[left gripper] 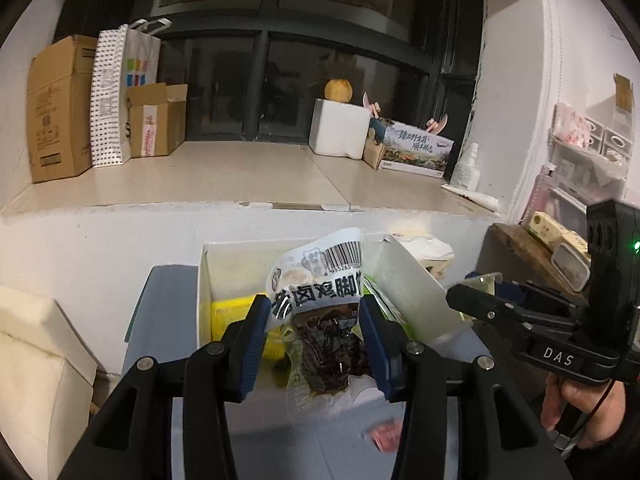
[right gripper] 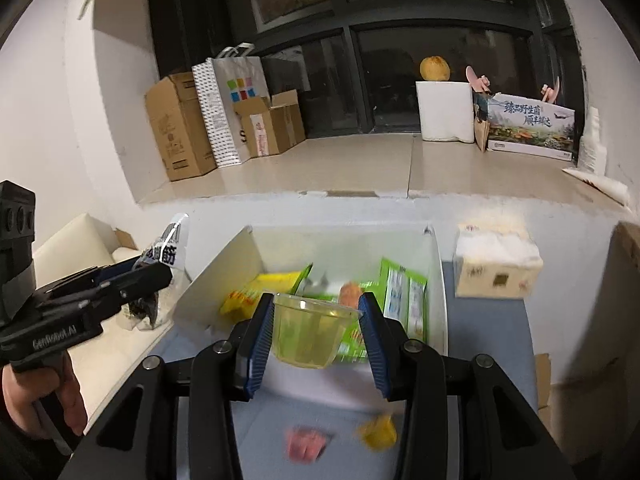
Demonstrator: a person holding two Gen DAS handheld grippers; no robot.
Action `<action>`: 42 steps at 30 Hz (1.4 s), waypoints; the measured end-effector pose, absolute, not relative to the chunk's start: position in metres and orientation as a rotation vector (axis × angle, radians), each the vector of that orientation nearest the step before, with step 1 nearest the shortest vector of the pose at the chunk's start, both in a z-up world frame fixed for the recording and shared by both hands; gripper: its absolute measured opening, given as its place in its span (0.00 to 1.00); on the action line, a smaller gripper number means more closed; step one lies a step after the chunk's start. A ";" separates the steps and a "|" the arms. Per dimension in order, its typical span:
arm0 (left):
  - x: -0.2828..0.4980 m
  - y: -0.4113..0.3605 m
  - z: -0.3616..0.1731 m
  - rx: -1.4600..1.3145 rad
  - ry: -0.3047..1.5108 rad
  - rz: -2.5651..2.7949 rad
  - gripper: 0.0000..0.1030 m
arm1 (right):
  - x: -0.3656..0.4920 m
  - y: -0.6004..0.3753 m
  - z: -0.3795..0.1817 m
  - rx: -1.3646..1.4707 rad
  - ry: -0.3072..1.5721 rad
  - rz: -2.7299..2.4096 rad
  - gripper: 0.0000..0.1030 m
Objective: Organize snacks
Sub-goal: 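Place the jerky packet and jelly cup into the white box, opening both tools, then move both tools back over the last pink and yellow jelly cups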
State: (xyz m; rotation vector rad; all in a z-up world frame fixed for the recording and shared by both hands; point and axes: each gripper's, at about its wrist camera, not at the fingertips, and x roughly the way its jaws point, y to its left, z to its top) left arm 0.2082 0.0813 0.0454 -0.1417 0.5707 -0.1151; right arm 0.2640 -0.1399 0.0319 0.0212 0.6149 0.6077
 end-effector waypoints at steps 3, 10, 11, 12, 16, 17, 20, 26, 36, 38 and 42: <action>0.238 0.083 0.034 -0.124 0.587 -0.075 0.59 | 0.291 -0.128 0.029 0.014 0.659 0.588 0.45; 0.263 0.083 -0.004 -0.100 0.703 -0.034 1.00 | 0.315 -0.130 0.010 0.035 0.737 0.542 0.96; 0.260 0.083 -0.007 -0.101 0.706 -0.029 1.00 | 0.314 -0.133 0.008 0.045 0.740 0.547 0.96; 0.258 0.083 -0.010 -0.103 0.708 -0.023 1.00 | 0.311 -0.137 0.006 0.049 0.735 0.542 0.99; 0.251 0.081 -0.010 -0.103 0.713 -0.022 1.00 | 0.303 -0.153 0.009 0.083 0.704 0.536 1.00; 0.247 0.080 -0.007 -0.097 0.710 -0.024 1.00 | 0.301 -0.157 0.011 0.093 0.696 0.540 1.00; 0.232 0.074 0.003 -0.085 0.693 -0.038 1.00 | 0.287 -0.168 0.021 0.105 0.661 0.545 1.00; 0.179 0.050 0.009 -0.079 0.678 -0.116 1.00 | 0.236 -0.181 0.018 0.096 0.621 0.590 1.00; 0.105 0.017 -0.052 -0.152 0.802 -0.174 1.00 | 0.177 -0.192 -0.063 0.086 0.754 0.556 1.00; 0.104 0.018 -0.059 -0.163 0.818 -0.170 1.00 | 0.183 -0.192 -0.071 0.096 0.769 0.548 1.00; 0.101 0.026 -0.064 -0.192 0.821 -0.149 1.00 | 0.206 -0.191 -0.082 0.116 0.803 0.493 1.00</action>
